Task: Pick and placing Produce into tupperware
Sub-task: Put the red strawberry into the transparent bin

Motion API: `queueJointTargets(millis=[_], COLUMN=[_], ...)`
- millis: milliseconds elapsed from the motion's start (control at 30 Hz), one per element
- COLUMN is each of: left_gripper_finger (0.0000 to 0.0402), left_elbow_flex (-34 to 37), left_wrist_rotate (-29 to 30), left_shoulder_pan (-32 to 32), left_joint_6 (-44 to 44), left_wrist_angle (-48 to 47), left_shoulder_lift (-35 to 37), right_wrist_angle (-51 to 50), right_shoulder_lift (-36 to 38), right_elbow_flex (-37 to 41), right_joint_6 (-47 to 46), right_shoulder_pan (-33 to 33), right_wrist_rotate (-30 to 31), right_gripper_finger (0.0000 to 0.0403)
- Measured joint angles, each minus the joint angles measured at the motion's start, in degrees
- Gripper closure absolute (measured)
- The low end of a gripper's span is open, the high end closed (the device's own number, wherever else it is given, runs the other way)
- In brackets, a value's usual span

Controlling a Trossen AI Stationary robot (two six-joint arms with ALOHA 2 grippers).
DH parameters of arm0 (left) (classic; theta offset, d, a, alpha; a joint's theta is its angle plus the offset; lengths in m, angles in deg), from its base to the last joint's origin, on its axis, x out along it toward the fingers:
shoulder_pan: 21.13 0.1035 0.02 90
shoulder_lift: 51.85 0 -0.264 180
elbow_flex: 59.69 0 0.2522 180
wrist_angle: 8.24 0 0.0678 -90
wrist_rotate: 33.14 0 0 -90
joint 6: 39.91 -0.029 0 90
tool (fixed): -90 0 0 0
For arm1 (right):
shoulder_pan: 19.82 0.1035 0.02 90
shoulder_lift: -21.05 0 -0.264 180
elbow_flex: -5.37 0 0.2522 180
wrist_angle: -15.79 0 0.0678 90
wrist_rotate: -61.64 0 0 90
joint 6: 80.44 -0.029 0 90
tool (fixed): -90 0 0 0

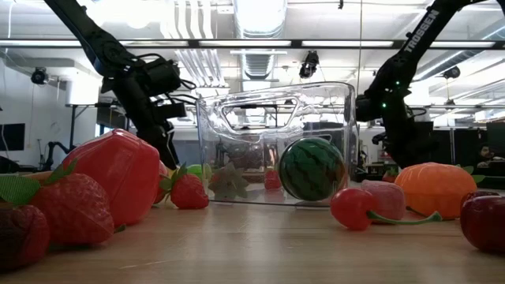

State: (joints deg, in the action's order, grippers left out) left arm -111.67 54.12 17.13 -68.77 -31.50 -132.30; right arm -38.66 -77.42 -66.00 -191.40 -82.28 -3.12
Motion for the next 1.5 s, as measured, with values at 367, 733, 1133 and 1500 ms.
queueJointTargets(millis=[367, 733, 1133, 1500], left_gripper_finger=[0.0141, 0.0141, 0.0141, 0.0141], left_elbow_flex=[-0.10, -0.10, -0.04, 0.13], left_wrist_rotate=[0.00, 0.00, 0.01, 0.15], left_shoulder_pan=[-0.01, 0.00, -0.02, -0.02], left_joint_6=[0.00, 0.00, 0.00, 0.02], left_wrist_angle=[0.07, 0.08, 0.58, 0.51], left_shoulder_lift=[0.00, 0.00, 0.00, 0.00], right_wrist_angle=[5.01, 10.25, 17.11, 7.73], right_shoulder_lift=[-0.02, -0.01, 0.03, 0.09], right_elbow_flex=[-0.02, -0.02, -0.11, -0.02], right_joint_6=[4.04, 13.64, 22.72, 18.67], right_shoulder_pan=[-0.20, 0.20, 1.60, 2.16], right_wrist_rotate=[-6.75, -14.13, -17.74, -13.20], right_gripper_finger=[0.0342, 0.0344, 0.0344, 0.0344])
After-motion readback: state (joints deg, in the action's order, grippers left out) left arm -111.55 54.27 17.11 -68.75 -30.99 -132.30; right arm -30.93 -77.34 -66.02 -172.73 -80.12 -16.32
